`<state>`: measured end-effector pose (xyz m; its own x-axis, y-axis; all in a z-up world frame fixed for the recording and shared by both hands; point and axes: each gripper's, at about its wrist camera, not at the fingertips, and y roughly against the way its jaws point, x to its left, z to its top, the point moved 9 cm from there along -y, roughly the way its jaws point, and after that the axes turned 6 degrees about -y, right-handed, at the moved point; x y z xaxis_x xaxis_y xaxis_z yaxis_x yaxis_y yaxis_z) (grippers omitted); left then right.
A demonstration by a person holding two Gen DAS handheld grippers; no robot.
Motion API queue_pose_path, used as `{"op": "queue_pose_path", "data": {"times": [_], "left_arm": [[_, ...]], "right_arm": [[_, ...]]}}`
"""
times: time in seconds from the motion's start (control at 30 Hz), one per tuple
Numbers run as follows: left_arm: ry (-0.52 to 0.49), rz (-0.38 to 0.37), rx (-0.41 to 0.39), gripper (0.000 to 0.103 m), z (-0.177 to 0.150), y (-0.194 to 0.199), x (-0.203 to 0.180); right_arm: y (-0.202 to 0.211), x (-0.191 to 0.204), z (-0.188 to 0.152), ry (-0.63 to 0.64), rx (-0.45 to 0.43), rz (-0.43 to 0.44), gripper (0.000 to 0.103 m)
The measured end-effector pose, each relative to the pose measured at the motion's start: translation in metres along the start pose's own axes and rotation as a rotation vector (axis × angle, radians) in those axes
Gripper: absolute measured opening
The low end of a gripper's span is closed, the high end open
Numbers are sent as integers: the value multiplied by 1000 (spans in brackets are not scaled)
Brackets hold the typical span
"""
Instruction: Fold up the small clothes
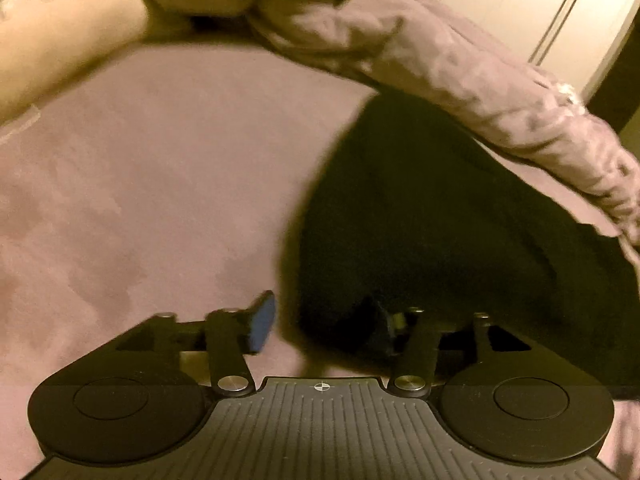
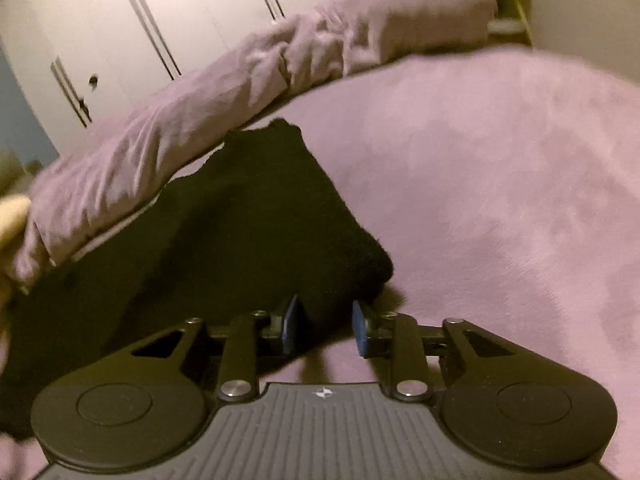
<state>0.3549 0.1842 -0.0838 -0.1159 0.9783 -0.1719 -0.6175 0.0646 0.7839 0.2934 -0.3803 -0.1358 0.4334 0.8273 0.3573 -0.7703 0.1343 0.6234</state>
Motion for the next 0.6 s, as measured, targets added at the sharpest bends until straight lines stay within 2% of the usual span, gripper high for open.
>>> {"op": "queue_pose_path", "data": {"times": [0.07, 0.13, 0.17, 0.2, 0.33, 0.4, 0.5, 0.6], "left_arm": [[-24, 15, -14, 78, 4, 5, 3], [-29, 30, -27, 87, 8, 5, 5], [-24, 29, -31, 94, 11, 3, 4], [-13, 21, -28, 95, 12, -1, 4], [-15, -82, 9, 96, 23, -28, -6], [-36, -102, 26, 97, 29, -43, -8], [-42, -122, 42, 97, 41, -61, -11], [-59, -150, 50, 89, 49, -73, -20]], "right_arm": [[10, 10, -4, 61, -34, -12, 30], [20, 28, -9, 138, -71, -21, 30], [23, 38, -11, 173, -85, -10, 30], [26, 49, -15, 205, -96, 11, 31], [23, 88, -34, 282, -81, 107, 39], [18, 102, -40, 309, -67, 131, 40], [7, 118, -44, 352, -70, 142, 40], [-5, 135, -45, 393, -77, 142, 40]]}}
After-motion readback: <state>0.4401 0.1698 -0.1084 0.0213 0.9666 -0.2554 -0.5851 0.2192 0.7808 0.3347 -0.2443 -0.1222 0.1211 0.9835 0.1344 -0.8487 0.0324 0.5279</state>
